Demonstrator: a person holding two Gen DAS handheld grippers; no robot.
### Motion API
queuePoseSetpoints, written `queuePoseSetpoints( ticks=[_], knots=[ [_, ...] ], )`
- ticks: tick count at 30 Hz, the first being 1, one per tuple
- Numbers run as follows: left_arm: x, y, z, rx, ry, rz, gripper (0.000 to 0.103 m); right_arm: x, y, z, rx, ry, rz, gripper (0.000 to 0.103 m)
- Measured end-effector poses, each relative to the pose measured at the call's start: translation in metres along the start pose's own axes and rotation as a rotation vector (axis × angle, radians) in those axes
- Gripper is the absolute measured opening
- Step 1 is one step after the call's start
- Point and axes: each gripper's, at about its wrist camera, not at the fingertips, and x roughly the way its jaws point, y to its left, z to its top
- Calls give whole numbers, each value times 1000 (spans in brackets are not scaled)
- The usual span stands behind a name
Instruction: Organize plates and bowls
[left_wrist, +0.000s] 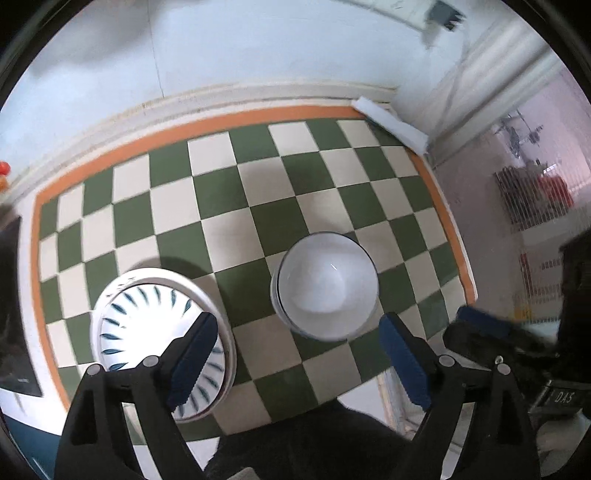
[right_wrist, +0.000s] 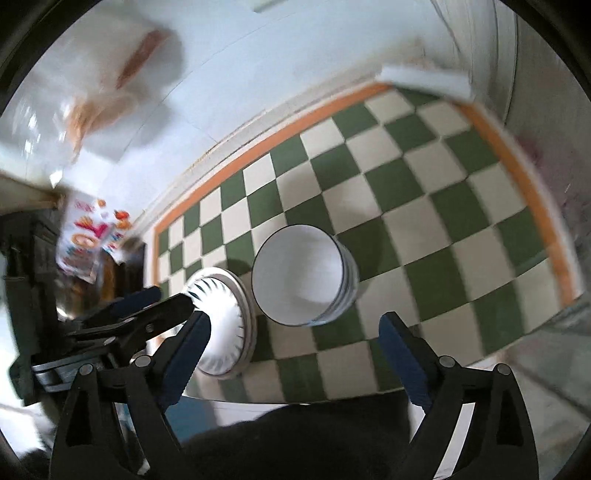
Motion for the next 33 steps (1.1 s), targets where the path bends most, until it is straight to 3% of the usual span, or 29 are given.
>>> queuePoseSetpoints(
  ticks=[9,15,17,19,24,33],
  knots=[
    [102,26,35,-111,198,-67,89,97,-64,22,119,123,62,95],
    [147,29,35,-121,301,-136,74,138,-86,24,157,193,121,94],
    [156,30,33,-123,327,-150,63,147,-90,25,174,204,160,91],
    [167,31,31,-133,352,-182,59,156,-93,26,178,220,167,83],
    [167,40,29,-170,319,-248,58,177,-92,25,168,260,174,52],
    [162,38,23,-162,281,-215,58,178,-79,24,105,236,144,51]
  ],
)
